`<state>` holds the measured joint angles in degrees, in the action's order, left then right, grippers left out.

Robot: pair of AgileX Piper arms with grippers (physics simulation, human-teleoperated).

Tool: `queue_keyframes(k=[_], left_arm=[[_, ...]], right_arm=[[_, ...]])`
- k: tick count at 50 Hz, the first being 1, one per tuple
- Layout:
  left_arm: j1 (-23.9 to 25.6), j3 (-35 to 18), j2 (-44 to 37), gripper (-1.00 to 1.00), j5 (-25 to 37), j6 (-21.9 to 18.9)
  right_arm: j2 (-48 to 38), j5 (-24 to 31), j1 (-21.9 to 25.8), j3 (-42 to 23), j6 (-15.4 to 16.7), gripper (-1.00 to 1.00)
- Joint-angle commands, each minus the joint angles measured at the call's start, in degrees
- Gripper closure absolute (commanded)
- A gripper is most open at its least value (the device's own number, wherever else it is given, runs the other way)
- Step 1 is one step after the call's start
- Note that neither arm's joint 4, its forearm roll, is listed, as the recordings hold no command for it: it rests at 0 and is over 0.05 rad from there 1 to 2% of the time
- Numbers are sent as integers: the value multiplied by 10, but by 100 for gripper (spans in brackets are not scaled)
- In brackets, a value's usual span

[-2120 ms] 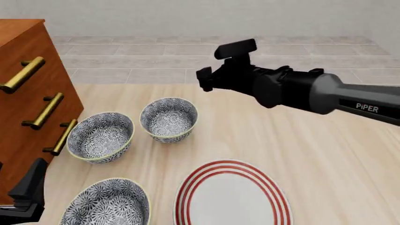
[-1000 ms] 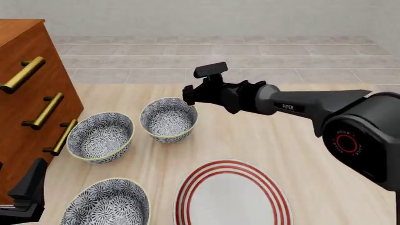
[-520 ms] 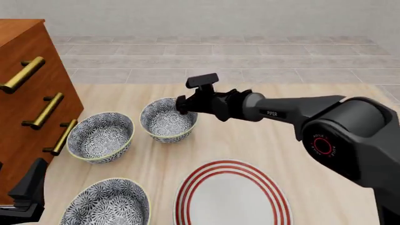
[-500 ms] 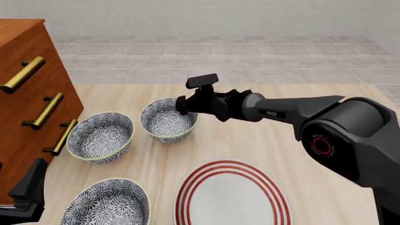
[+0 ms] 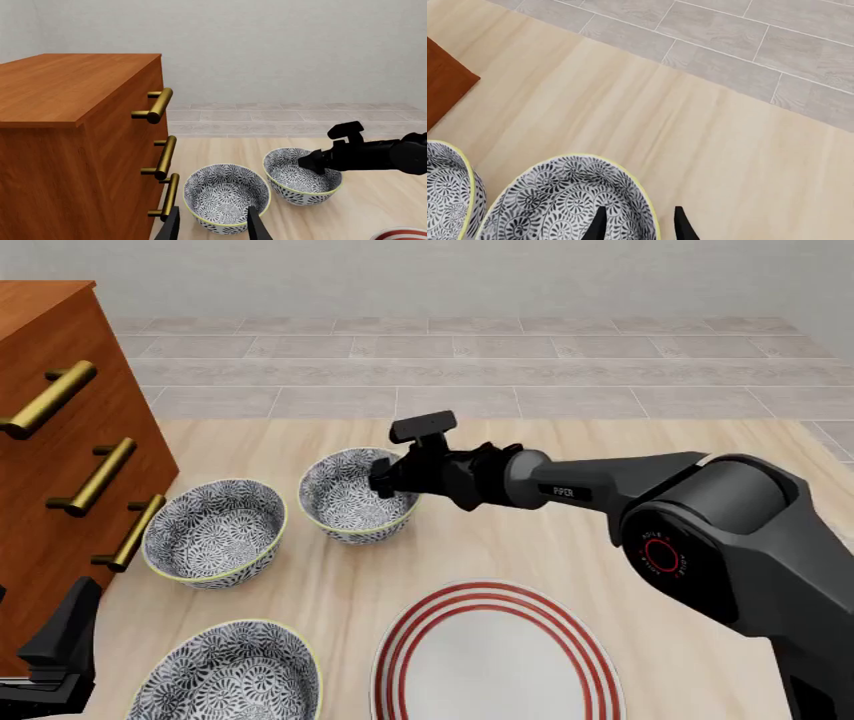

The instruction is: Pick up the bowl and put it in the front on the plate.

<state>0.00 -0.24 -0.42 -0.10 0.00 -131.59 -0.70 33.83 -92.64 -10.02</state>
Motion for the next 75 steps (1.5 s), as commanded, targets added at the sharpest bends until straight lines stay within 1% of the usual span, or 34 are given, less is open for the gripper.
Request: queue_keyframes(k=[1,3,4,12,18,21,28,46,50,57,75], left_arm=[[0,0,0,-100,0,0],[0,0,0,-100,0,0],[0,0,0,-100,0,0],[0,0,0,-100,0,0],[0,0,0,-100,0,0],[0,0,0,-100,0,0],[0,0,0,-100,0,0],[0,0,0,-100,0,0],[0,0,0,-100,0,0],[0,0,0,-100,0,0],[0,0,0,-100,0,0]], right_arm=[[-18,-7,10,6,-11,-100],[-15,-12,10,10,-15,-100],[-17,-13,8,10,-15,100],[-14,-14,-1,12,-8,100],[-11,-7,-18,4,6,100],[-4,-5,-27,6,15,100],[14,-6,-39,22,24,100],[67,-9,-45,61,51,100],[78,-9,-43,69,52,100],[106,-6,-41,86,62,100],[164,-16,-38,140,69,100]])
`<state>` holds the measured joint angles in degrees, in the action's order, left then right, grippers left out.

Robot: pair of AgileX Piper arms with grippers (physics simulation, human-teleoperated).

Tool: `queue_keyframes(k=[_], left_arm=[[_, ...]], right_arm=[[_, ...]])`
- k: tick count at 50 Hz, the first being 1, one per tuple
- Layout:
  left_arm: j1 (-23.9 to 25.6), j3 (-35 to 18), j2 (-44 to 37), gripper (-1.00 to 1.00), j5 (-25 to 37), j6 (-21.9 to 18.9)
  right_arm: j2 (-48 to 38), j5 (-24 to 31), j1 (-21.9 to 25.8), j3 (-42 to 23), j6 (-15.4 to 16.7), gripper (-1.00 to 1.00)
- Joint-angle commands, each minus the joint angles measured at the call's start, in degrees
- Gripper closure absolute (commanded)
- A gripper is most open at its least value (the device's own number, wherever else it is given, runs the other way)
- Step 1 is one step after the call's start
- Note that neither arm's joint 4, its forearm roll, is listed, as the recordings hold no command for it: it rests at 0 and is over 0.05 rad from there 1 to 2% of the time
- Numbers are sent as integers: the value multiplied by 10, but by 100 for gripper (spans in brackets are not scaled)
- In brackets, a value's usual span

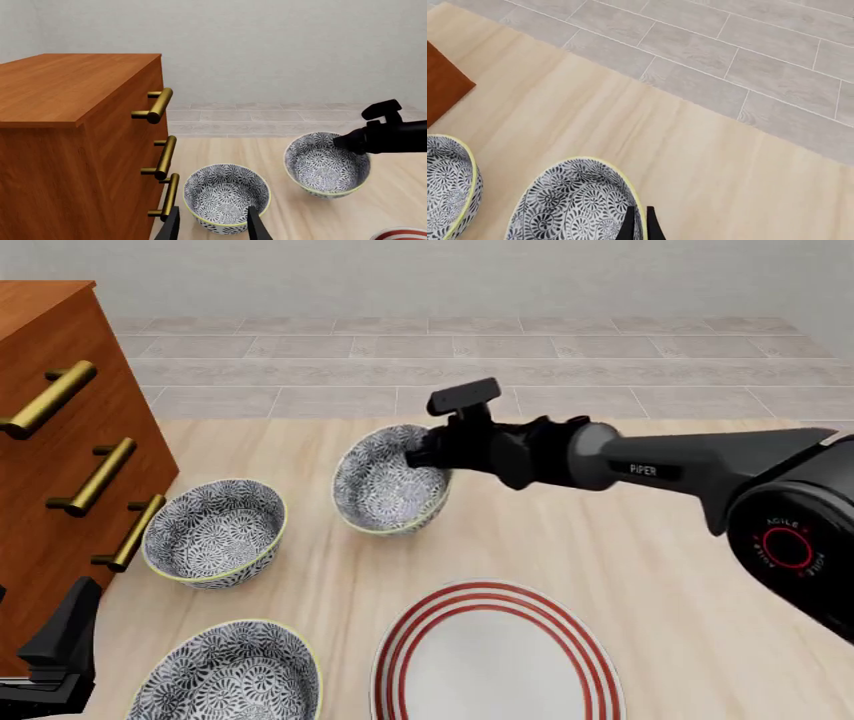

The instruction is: Pick up the bowl and put it in the front on the plate.

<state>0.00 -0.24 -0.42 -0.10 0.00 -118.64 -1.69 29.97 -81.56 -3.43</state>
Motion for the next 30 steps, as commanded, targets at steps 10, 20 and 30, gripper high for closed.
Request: queue_keyframes(k=[10,20,30], left_arm=[[0,0,0,-100,0,0],[0,0,0,-100,0,0],[0,0,0,-100,0,0]], right_arm=[[68,-13,7,59,5,100],[110,-12,22,100,26,100],[151,-8,26,134,29,100]])
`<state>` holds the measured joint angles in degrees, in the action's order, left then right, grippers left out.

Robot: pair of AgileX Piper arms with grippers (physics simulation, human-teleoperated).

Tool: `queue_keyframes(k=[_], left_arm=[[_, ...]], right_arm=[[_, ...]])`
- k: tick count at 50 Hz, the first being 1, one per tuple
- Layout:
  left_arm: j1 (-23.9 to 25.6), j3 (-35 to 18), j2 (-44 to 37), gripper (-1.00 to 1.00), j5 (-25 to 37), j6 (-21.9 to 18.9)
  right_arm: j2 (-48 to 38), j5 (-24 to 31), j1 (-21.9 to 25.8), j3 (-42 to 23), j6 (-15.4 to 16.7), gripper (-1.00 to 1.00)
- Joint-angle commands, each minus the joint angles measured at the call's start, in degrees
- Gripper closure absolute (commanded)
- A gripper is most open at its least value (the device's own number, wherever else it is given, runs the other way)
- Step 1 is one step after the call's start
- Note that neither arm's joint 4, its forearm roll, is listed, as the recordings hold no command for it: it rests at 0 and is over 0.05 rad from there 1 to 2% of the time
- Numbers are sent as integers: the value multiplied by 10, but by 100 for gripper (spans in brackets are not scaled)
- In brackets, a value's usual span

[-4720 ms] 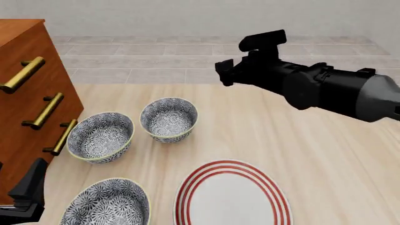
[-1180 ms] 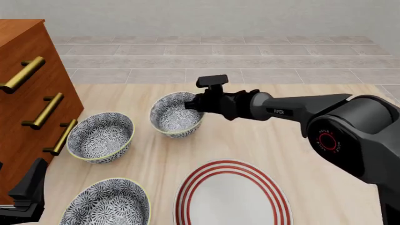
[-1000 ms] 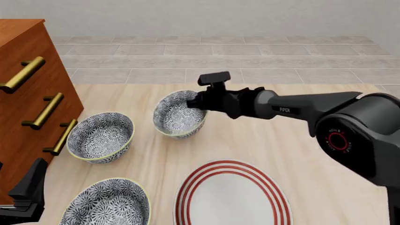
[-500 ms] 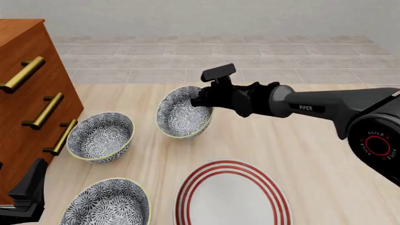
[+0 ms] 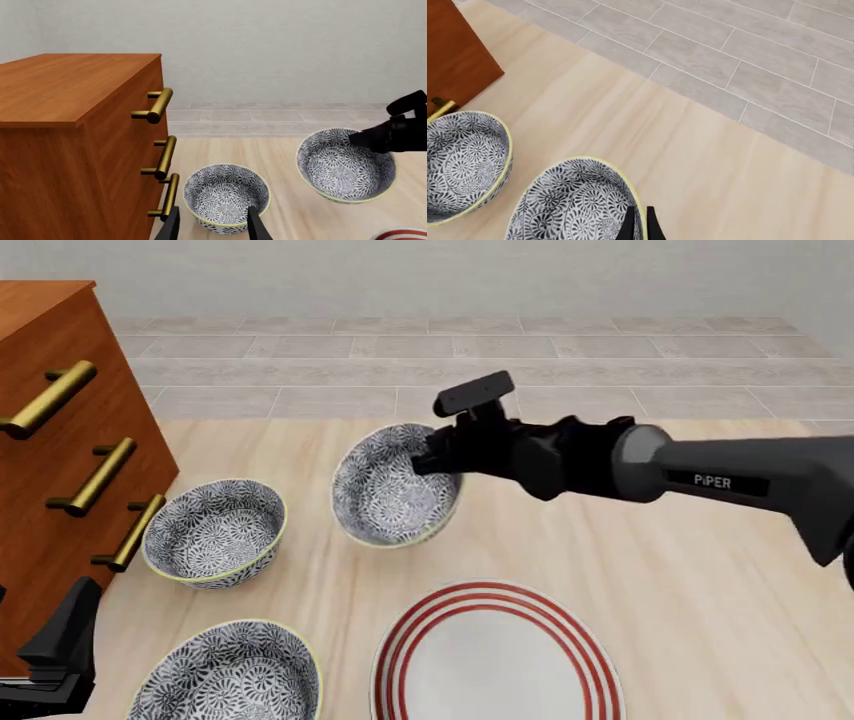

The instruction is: Pick up the bowl and put it in the front on the plate.

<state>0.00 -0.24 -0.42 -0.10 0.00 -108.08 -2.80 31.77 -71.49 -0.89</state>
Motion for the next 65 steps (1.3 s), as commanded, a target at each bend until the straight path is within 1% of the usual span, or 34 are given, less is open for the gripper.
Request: queue_keyframes(k=[1,12,15,22,33,41,47,52,54,56,60,65], left_arm=[[0,0,0,-100,0,0],[0,0,0,-100,0,0],[0,0,0,-100,0,0],[0,0,0,-100,0,0],[0,0,0,-100,0,0],[0,0,0,-100,0,0],[0,0,0,-100,0,0],[0,0,0,-100,0,0],[0,0,0,-100,0,0],[0,0,0,-100,0,0],[0,0,0,-100,0,0],[0,0,0,-100,0,0]], right_arm=[[54,7,10,40,3,100],[80,9,20,69,-2,100],[95,16,27,73,-12,100],[122,20,31,89,-17,100],[165,33,50,119,-15,100],[182,33,54,135,-19,100],[203,36,57,155,-17,100],[220,42,50,164,-9,100],[226,44,55,170,-8,100],[234,47,56,175,1,100],[251,54,57,184,-1,100],[270,48,51,205,-5,100]])
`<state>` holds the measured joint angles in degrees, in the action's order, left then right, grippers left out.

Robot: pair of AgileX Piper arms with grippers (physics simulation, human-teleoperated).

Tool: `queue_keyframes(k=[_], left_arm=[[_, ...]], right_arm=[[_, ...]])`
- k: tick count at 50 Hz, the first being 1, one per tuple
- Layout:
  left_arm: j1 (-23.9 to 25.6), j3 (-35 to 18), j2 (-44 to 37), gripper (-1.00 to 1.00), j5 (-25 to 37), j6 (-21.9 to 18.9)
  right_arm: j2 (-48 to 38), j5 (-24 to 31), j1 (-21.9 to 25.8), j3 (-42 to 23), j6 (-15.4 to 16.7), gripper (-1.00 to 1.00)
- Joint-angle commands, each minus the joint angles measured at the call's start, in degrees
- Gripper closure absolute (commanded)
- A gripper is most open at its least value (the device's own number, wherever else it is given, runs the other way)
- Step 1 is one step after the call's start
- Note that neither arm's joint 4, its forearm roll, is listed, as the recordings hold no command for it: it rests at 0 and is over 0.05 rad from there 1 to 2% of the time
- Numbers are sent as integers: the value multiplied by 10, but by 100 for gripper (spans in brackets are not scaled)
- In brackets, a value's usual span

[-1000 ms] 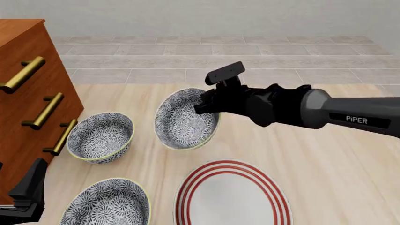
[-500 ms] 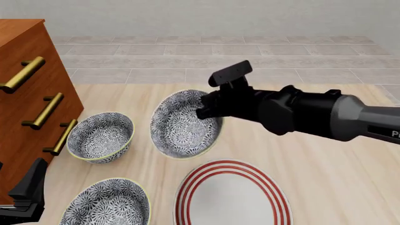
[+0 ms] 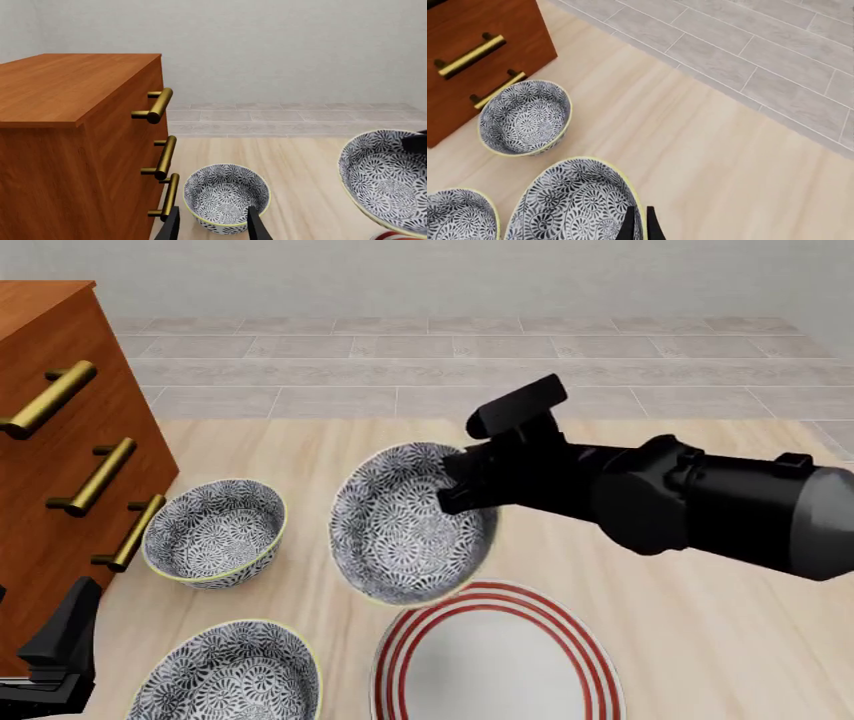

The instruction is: Pick up the bowl and put it in the front on the plate.

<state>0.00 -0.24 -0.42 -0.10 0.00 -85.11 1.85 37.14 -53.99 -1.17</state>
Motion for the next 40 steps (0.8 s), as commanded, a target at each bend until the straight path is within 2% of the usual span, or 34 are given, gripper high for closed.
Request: queue_keyframes(k=[1,40], left_arm=[[0,0,0,-100,0,0],[0,0,0,-100,0,0]], right_arm=[[44,0,-1,34,-3,100],[115,-16,-6,145,-16,100]])
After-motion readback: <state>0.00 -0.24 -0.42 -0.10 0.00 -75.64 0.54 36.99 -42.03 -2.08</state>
